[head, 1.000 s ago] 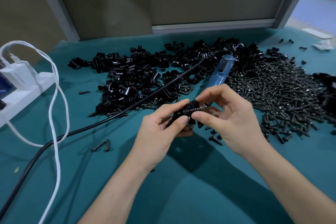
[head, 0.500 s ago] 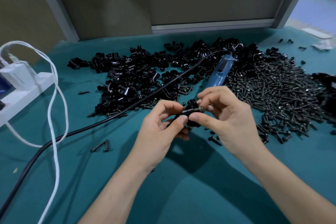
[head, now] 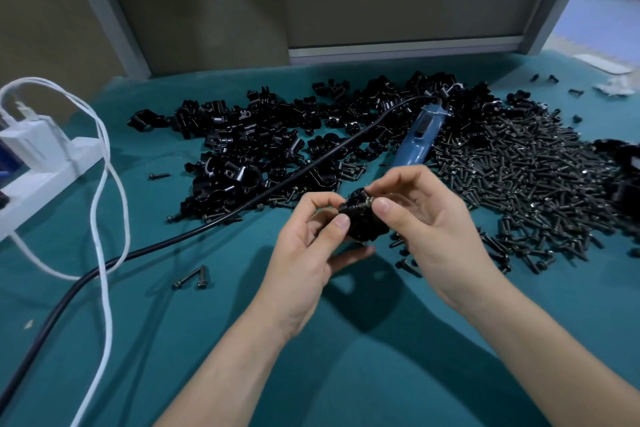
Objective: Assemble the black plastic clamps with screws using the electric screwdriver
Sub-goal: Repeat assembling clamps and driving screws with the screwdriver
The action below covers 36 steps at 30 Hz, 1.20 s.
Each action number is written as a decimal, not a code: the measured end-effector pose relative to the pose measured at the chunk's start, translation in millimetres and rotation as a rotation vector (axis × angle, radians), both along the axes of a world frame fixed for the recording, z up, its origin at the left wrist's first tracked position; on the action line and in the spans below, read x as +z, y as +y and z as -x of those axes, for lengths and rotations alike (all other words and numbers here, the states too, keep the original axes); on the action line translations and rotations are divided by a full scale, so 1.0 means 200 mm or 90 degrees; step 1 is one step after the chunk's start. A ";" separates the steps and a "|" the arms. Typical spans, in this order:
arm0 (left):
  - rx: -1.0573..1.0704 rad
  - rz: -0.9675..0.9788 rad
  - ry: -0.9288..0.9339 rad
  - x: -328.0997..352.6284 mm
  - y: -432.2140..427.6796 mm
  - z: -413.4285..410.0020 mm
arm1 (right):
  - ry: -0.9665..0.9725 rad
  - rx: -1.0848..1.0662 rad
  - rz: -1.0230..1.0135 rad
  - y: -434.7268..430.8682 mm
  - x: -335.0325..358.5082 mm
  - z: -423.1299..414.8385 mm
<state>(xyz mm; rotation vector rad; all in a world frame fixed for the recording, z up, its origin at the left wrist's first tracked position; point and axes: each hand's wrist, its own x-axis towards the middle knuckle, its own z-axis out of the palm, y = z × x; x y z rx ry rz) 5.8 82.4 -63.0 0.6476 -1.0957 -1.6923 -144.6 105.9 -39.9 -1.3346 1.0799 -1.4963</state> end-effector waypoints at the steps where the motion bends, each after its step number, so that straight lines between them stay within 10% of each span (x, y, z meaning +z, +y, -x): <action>1: 0.000 -0.002 0.011 0.00 0.00 0.01 | -0.035 0.016 -0.023 -0.01 0.00 0.01; 10: 0.076 -0.014 0.006 -0.01 0.00 0.03 | -0.133 0.108 -0.130 0.00 -0.01 0.00; 26: 0.105 0.050 -0.105 -0.02 0.03 0.05 | 0.074 -0.025 -0.013 0.00 -0.04 -0.01; 36: 0.200 0.172 -0.224 -0.05 0.01 0.03 | -0.148 0.088 -0.068 -0.03 -0.01 0.04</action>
